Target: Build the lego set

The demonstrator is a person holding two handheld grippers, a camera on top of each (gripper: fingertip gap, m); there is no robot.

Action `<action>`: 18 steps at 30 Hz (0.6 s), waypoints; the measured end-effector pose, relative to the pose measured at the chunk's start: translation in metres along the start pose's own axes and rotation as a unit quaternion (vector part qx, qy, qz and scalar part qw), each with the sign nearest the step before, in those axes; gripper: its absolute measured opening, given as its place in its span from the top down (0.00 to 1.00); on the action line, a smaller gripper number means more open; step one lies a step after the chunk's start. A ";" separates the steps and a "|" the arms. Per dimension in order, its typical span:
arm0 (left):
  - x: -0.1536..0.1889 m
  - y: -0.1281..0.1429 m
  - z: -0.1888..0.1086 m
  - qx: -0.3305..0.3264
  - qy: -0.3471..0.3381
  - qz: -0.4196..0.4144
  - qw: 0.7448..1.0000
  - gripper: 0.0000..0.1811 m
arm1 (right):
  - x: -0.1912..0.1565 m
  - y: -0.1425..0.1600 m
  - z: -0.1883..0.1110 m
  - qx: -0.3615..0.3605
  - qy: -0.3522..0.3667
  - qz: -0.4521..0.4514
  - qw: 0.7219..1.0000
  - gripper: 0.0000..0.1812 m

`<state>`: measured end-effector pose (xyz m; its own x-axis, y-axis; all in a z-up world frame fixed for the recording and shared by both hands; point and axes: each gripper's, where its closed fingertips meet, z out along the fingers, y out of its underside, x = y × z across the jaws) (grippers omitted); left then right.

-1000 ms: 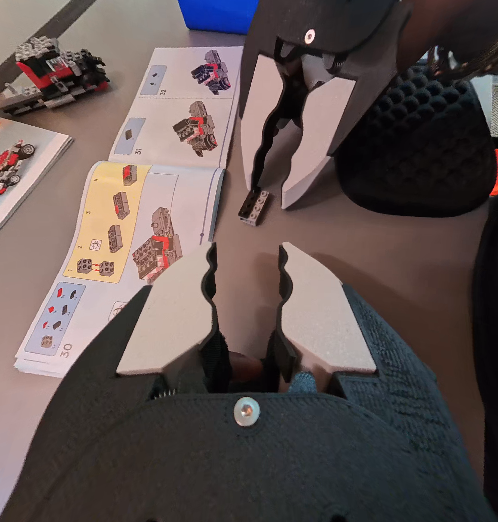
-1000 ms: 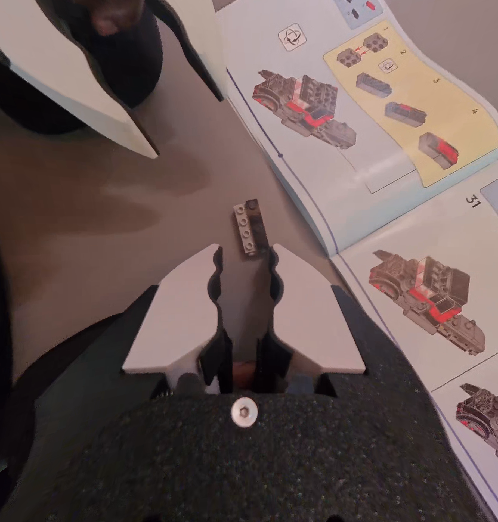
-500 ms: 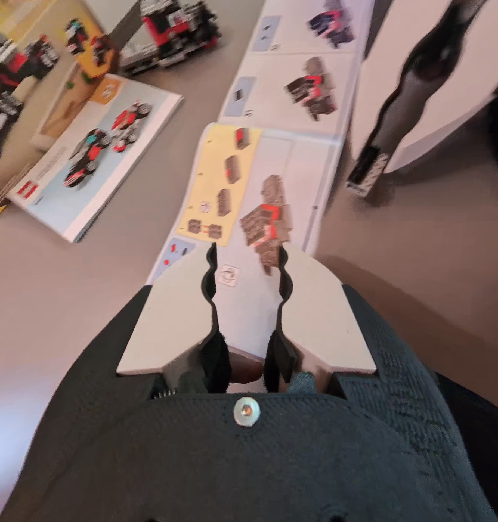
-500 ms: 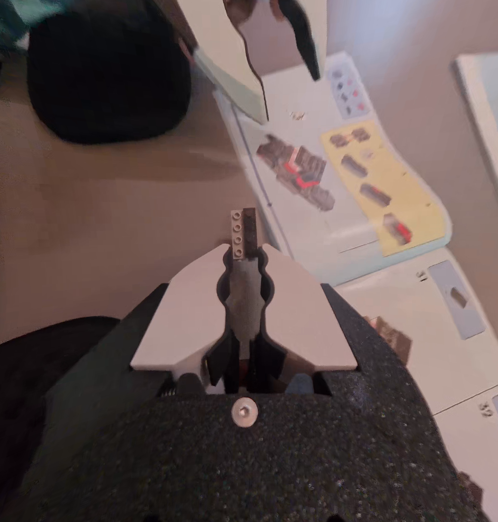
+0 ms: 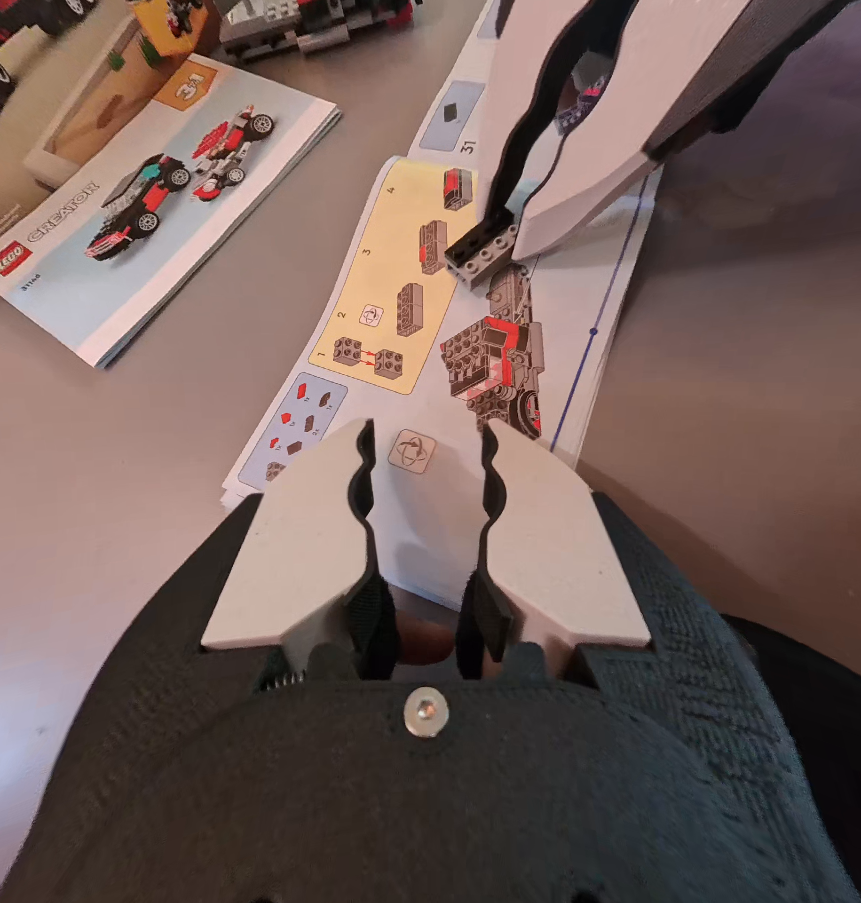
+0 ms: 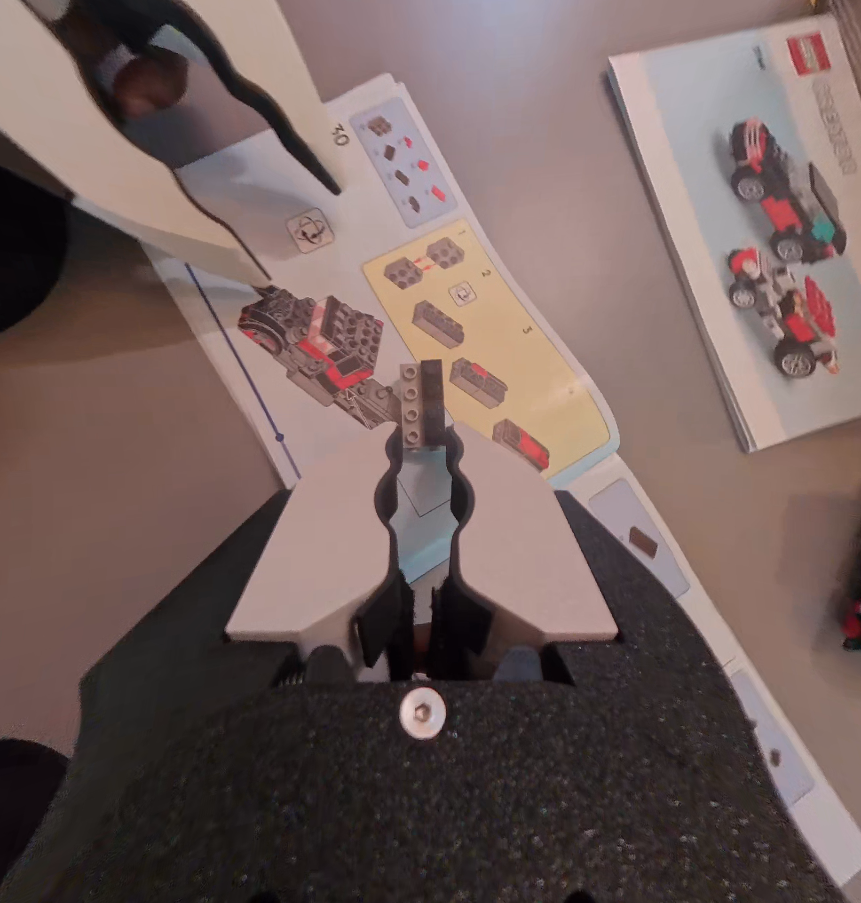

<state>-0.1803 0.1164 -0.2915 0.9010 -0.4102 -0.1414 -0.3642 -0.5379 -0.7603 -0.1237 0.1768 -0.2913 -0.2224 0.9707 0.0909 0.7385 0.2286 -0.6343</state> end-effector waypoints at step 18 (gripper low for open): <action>0.002 0.006 0.001 -0.013 0.005 0.006 1.000 0.77 | -0.028 0.011 -0.008 -0.015 -0.067 0.104 0.992 0.90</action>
<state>-0.1804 0.1131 -0.2967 0.8944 -0.4236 -0.1437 -0.3807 -0.5520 -0.7418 -0.1041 0.1529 -0.2945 -0.1451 0.9789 -0.1436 0.7953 0.0290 -0.6055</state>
